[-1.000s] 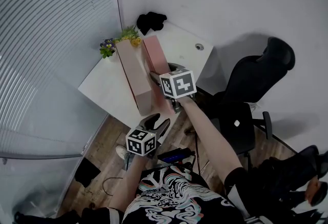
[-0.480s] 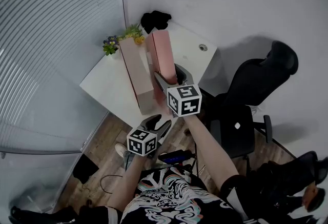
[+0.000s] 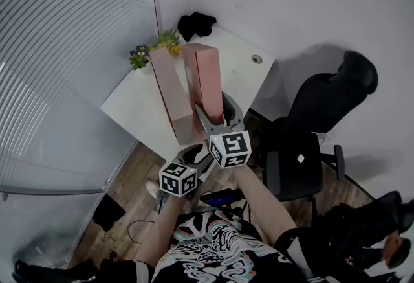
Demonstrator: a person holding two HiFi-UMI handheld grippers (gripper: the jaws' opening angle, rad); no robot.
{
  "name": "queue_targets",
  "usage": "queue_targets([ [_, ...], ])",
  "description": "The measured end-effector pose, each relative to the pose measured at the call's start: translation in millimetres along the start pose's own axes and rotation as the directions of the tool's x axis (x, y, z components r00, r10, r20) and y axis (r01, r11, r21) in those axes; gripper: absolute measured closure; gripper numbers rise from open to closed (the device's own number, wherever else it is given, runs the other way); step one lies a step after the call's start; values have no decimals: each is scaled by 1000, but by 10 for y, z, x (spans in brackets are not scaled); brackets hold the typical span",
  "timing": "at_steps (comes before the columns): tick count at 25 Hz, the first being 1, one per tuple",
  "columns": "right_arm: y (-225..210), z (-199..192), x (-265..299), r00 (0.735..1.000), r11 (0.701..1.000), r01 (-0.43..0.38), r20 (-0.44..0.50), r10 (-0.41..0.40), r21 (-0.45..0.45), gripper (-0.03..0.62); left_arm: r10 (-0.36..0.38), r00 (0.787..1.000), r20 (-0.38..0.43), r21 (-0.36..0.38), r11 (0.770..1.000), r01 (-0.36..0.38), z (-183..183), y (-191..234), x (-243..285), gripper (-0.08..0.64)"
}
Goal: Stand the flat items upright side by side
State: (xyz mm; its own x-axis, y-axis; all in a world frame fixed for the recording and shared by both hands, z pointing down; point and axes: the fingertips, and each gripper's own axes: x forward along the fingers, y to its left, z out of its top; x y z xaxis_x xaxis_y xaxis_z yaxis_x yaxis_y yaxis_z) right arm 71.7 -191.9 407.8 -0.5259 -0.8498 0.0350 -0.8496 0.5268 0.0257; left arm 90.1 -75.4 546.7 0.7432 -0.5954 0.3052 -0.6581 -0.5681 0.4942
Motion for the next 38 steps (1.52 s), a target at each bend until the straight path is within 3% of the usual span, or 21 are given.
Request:
queue_targets([
  [8, 59, -92, -160, 1000, 1000, -15, 23, 15, -12, 276, 15, 1000, -21, -22, 1000, -16, -83, 56, 33, 364],
  [14, 11, -367, -234, 997, 1000, -23, -73, 23, 1, 284, 62, 998, -27, -45, 997, -63, -83, 224, 25, 365],
  [31, 149, -833, -171, 962, 997, -56, -265, 69, 59, 288, 49, 996, -68, -64, 997, -53, -223, 219, 5, 367],
  [38, 172, -1074, -168, 933, 995, -57, -350, 82, 80, 285, 53, 995, -82, -60, 997, -58, -275, 272, -92, 367],
])
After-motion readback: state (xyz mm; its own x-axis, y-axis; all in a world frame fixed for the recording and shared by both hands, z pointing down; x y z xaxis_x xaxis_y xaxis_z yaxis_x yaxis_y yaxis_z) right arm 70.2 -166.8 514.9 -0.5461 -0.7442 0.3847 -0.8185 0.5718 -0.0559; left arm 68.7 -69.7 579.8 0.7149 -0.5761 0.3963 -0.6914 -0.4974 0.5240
